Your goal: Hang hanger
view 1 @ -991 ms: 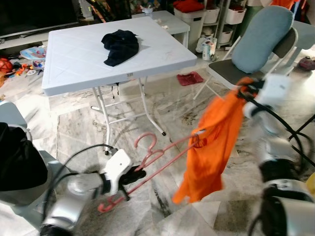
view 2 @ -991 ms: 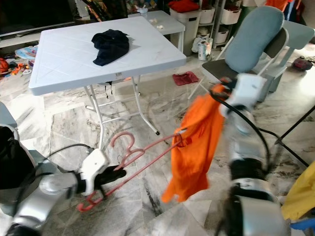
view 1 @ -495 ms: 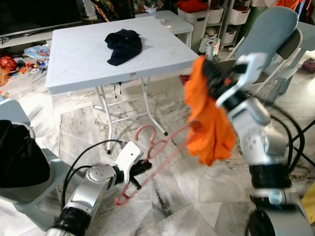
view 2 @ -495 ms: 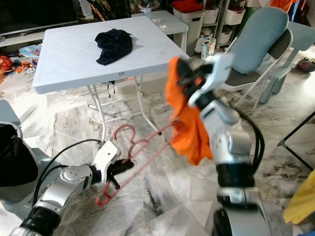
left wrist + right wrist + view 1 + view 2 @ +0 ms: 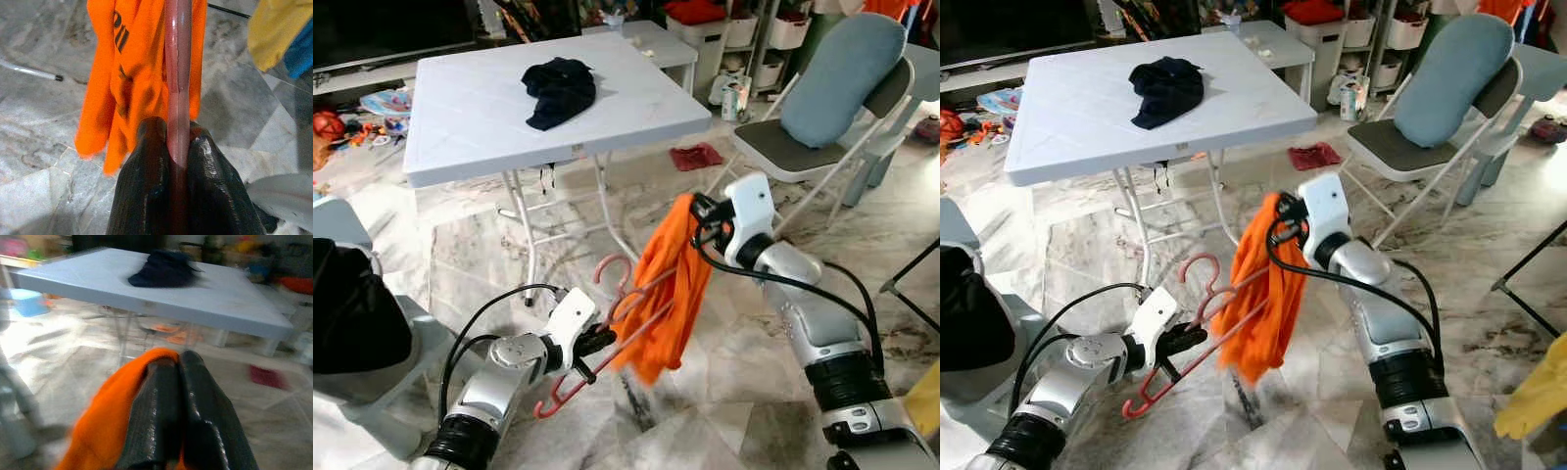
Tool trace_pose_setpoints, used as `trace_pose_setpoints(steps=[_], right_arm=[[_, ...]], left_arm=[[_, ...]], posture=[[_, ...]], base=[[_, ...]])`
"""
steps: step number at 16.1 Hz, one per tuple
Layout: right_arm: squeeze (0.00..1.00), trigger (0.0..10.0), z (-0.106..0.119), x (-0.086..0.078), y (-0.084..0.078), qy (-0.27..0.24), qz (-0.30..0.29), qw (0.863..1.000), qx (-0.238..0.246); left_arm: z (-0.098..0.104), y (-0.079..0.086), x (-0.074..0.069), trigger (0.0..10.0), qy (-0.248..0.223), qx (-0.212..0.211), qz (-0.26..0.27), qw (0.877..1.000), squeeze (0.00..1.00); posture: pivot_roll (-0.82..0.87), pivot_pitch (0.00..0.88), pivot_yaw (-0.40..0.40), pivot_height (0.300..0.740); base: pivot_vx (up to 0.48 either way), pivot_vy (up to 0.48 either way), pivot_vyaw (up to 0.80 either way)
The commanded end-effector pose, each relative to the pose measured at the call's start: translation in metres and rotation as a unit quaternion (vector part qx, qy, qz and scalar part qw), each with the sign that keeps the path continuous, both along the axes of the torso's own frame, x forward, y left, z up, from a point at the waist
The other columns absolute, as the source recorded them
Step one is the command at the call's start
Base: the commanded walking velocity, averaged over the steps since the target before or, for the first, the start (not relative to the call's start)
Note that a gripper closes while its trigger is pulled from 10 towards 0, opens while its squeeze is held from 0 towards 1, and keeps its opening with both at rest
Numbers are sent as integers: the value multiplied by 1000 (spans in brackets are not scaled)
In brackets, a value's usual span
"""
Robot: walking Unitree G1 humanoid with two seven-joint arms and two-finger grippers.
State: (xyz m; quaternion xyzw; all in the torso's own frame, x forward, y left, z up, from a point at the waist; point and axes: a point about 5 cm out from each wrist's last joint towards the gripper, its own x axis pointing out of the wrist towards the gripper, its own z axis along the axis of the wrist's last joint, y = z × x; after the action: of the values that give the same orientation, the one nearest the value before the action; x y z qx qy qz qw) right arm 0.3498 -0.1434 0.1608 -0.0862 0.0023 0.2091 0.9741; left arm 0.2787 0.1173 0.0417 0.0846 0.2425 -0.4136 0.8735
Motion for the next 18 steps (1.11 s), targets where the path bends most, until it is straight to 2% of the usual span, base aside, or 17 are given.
trace_pose_setpoints(steps=[1,2,3,4,5,9,13,14,15,16,18], right_arm=[[0,0,5,8,-20,-12,-75,997,-8],[0,0,-2,14,-44,4,-164,986,-3],[0,0,-4,15,-52,10,-189,982,5],[0,0,-6,17,-66,16,-239,971,15],[0,0,-5,18,-74,15,-267,963,23],[0,0,-4,24,-74,7,-289,957,15],[0,0,-15,20,-86,17,-319,948,12],[0,0,-13,20,-87,5,-317,948,35],[0,0,-1,21,-79,-27,-289,953,85],[0,0,7,23,-66,-34,-252,956,145],[0,0,22,24,-39,-42,-168,965,197]], left_arm=[[9,2,2,0,-16,6,-14,1000,0],[12,5,0,0,-20,10,-16,1000,0],[13,5,-1,0,-20,9,-18,1000,0],[14,6,-5,0,-18,12,-32,999,0],[13,8,-10,0,-10,16,-44,999,0],[10,12,-18,0,4,29,-66,997,0],[22,17,-23,0,9,5,-87,996,0],[20,21,-24,0,14,8,-81,997,0],[15,26,-27,0,25,20,-75,997,0],[12,27,-28,0,32,22,-69,997,0],[7,23,-26,0,42,13,-57,997,0]], posture=[[-108,0,1,740],[-103,0,0,740],[-100,0,0,740],[-94,0,-2,740],[-94,0,-2,740],[-88,0,-3,740],[-84,0,2,740],[-83,0,2,740],[-79,0,2,740],[-83,0,4,740],[-85,0,4,740]], base=[[0,0,0],[0,0,0],[0,0,0],[0,0,0],[0,0,0],[0,0,0],[0,0,0],[0,0,0],[0,0,0],[0,0,0],[0,0,0]])
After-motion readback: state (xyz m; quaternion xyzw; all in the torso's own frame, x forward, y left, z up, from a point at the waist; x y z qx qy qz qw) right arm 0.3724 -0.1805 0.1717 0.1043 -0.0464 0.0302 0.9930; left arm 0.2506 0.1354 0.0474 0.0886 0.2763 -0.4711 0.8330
